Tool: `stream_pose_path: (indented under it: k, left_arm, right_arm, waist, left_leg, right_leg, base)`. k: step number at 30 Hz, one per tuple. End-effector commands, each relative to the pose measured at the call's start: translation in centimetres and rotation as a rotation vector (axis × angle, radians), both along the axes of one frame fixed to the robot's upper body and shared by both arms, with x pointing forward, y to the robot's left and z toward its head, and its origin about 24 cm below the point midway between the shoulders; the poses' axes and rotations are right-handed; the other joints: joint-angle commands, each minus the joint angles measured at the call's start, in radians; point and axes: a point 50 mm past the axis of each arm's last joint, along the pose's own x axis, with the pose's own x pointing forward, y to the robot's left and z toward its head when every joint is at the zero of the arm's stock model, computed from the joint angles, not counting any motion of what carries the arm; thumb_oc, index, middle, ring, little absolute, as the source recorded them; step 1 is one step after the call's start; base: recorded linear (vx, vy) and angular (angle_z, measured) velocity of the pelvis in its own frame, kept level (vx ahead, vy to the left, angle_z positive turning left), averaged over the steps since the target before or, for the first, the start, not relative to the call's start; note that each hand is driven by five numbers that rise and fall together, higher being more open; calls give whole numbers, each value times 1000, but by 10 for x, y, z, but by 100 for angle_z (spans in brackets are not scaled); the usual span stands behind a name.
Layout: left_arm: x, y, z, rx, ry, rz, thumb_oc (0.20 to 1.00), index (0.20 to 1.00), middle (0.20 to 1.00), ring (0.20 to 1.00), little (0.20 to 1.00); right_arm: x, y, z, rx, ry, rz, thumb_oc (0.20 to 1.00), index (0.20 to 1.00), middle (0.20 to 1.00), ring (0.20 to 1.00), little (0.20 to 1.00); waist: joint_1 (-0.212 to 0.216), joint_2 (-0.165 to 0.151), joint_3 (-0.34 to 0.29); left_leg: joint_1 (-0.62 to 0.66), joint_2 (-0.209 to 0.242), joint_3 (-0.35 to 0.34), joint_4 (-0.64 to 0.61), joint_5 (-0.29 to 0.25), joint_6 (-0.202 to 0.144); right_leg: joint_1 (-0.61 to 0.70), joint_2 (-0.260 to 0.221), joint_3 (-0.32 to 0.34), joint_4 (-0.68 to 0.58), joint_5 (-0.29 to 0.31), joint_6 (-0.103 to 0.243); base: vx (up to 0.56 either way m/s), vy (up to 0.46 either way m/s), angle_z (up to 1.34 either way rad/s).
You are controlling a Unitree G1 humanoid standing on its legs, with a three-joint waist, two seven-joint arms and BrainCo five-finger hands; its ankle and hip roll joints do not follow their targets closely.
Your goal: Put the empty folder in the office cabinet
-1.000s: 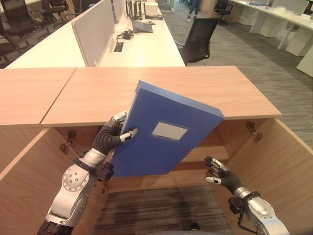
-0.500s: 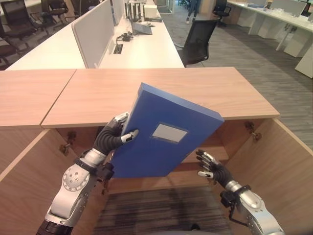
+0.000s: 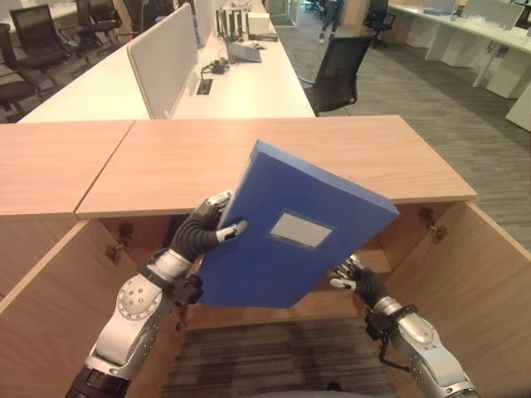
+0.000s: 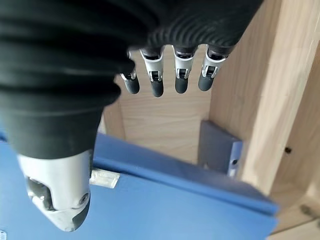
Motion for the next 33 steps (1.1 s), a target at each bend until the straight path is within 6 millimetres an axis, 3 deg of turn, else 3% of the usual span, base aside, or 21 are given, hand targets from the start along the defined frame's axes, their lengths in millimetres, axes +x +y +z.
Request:
stream_pose_path:
  k: [1,2,3,4,6,8,9,14,15,16,23,24,25,26,29,33]
  left_arm:
    - [2,-13,41,-135,-187,-79,200,200,200,200,200]
    - [2,-13,41,-135,-187,-79,200,200,200,200,200]
    - [3,-20,42,-179,-177,-109,200,200,200,200,200]
    - [4,-20,42,-179,-178,-109,200,200,200,200,200]
    - [5,-30,45,-223,-175,-146,200,200,200,200,200]
    - [5,-30,45,-223,-175,-146,200,200,200,200,200]
    - [7,-36,45,-239,-172,-162,200,200,200,200,200]
    - [12,-48,46,-255,-163,-186,200,200,200,200,200]
    - [13,-51,47,-271,-161,-201,200,200,200,200,200]
    - [14,-54,47,-282,-155,-210,200,200,200,200,200]
    - [14,-66,32,-300,-41,-292,206,206,206,206,206]
    - [14,-68,23,-285,27,-334,570,570,570,570,570]
    - [14,-68,23,-285,27,-334,840,840,840,840,840]
    - [13,-67,11,-294,107,-357,1000,1000,1000,1000,1000]
    - [13,-60,-18,-276,287,-370,1000,1000,1000,1000,1000]
    - [6,-39,-51,-203,452,-334,1000,1000,1000,1000,1000]
  right_arm:
    - [25,29,45,213,-214,54,1000,1000,1000,1000,1000]
    - [25,29,45,213,-214,54,1000,1000,1000,1000,1000]
    - [27,45,53,299,-226,108,1000,1000,1000,1000,1000]
    - [27,45,53,299,-227,108,1000,1000,1000,1000,1000]
    - [29,65,62,350,-238,187,1000,1000,1000,1000,1000]
    - [29,65,62,350,-238,187,1000,1000,1000,1000,1000]
    - [29,77,68,384,-247,242,1000,1000,1000,1000,1000]
    - [26,97,77,464,-240,343,1000,1000,1000,1000,1000]
    - [25,103,78,486,-234,368,639,639,639,639,639]
    - [25,106,78,493,-228,383,200,200,200,200,200]
    - [15,116,64,578,-113,408,200,200,200,200,200]
    - [8,114,54,588,-56,398,200,200,200,200,200]
    - [8,114,53,588,-56,398,200,200,200,200,200]
    - [3,112,46,600,-13,392,200,200,200,200,200]
    - [-9,102,25,615,91,341,200,200,200,200,200]
    - [-20,76,-18,616,245,149,200,200,200,200,200]
  waist:
    - [23,-11,3]
    - [23,-11,3]
    - [25,-11,3]
    - [25,-11,4]
    - [28,-11,5]
    - [28,-11,6]
    - [30,-11,6]
    - [33,-12,8]
    - [33,-12,9]
    - [33,-12,9]
    - [27,-8,9]
    - [22,-6,9]
    - [22,-6,9]
    - [18,-5,11]
    - [9,0,10]
    - [-2,6,10]
  left_leg:
    - [-32,-35,-130,3,-77,72]
    - [-32,-35,-130,3,-77,72]
    - [-32,-34,-129,3,-76,72]
    - [-32,-34,-129,3,-76,72]
    - [-33,-34,-129,3,-74,72]
    - [-33,-33,-129,3,-74,72]
    - [-34,-33,-129,3,-73,72]
    - [-36,-33,-130,3,-72,71]
    - [-37,-33,-130,3,-71,71]
    - [-37,-33,-130,3,-71,71]
    - [-40,-31,-127,3,-69,70]
    - [-40,-31,-126,3,-69,70]
    - [-41,-31,-126,3,-69,70]
    - [-40,-32,-125,3,-69,69]
    - [-42,-33,-120,3,-68,67]
    - [-38,-33,-117,3,-70,65]
  right_leg:
    - [4,-44,-13,70,-13,28]
    - [4,-44,-13,70,-13,28]
    - [4,-43,-12,69,-13,27]
    - [4,-43,-12,69,-13,27]
    - [3,-44,-14,69,-12,27]
    - [3,-44,-14,69,-12,27]
    - [2,-44,-14,69,-12,26]
    - [1,-44,-15,71,-13,24]
    - [0,-44,-15,71,-14,24]
    - [-1,-43,-15,70,-13,23]
    - [-4,-42,-14,70,-13,23]
    - [-6,-42,-14,70,-13,24]
    - [-6,-42,-14,71,-13,24]
    - [-8,-42,-12,71,-11,25]
    - [-11,-42,-9,73,-8,28]
    - [-9,-43,-7,74,-6,34]
  base:
    - [0,0,0]
    - [0,0,0]
    - [0,0,0]
    - [0,0,0]
    - [0,0,0]
    - [0,0,0]
    - [0,0,0]
    - [0,0,0]
    - [0,0,0]
    - [0,0,0]
    - [0,0,0]
    - [0,0,0]
    - [0,0,0]
    - [0,0,0]
    - [0,0,0]
    - [2,4,-3]
